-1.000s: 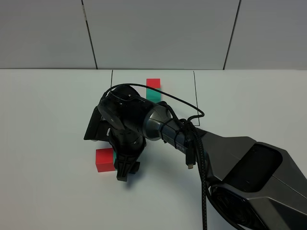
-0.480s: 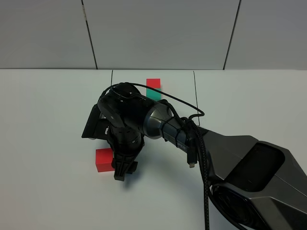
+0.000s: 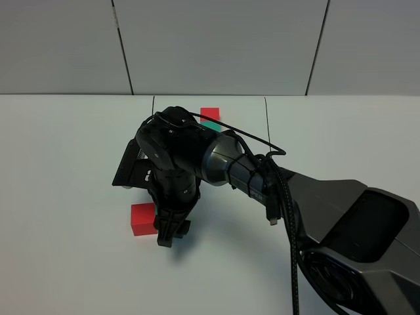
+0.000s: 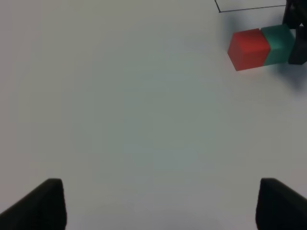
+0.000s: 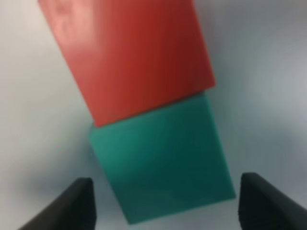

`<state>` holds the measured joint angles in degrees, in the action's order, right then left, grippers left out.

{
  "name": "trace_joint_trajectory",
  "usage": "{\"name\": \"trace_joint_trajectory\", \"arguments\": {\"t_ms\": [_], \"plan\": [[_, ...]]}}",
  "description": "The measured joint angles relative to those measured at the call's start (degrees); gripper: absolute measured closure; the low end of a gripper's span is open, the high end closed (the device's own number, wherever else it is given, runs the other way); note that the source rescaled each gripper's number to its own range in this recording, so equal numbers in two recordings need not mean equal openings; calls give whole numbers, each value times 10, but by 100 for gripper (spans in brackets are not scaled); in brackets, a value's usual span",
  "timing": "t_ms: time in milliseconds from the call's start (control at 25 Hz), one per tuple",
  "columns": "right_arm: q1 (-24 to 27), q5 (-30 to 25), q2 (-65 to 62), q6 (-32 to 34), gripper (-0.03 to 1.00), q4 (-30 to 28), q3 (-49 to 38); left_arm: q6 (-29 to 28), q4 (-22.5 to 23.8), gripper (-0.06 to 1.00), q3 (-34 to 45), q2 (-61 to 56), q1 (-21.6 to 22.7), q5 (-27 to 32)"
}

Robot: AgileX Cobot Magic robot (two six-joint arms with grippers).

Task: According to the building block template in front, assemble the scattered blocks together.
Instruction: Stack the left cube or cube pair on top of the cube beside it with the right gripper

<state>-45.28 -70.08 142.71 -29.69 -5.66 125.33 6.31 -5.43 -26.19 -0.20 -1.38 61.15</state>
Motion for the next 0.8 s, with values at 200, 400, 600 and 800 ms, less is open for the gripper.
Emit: {"name": "trace_joint_trajectory", "arguments": {"t_ms": [200,400,600,800], "plan": [[1,0,-23,1,35,-1,-4,1,0,17,0,0,0,0],[1,0,-46,4,35,-1,-5,0,0,17,0,0,0,0],[1,0,-64,12,35,-6,-5,0,0,17,0,0,0,0],[1,0,-94,18,35,-15,-7,0,0,17,0,0,0,0]]}}
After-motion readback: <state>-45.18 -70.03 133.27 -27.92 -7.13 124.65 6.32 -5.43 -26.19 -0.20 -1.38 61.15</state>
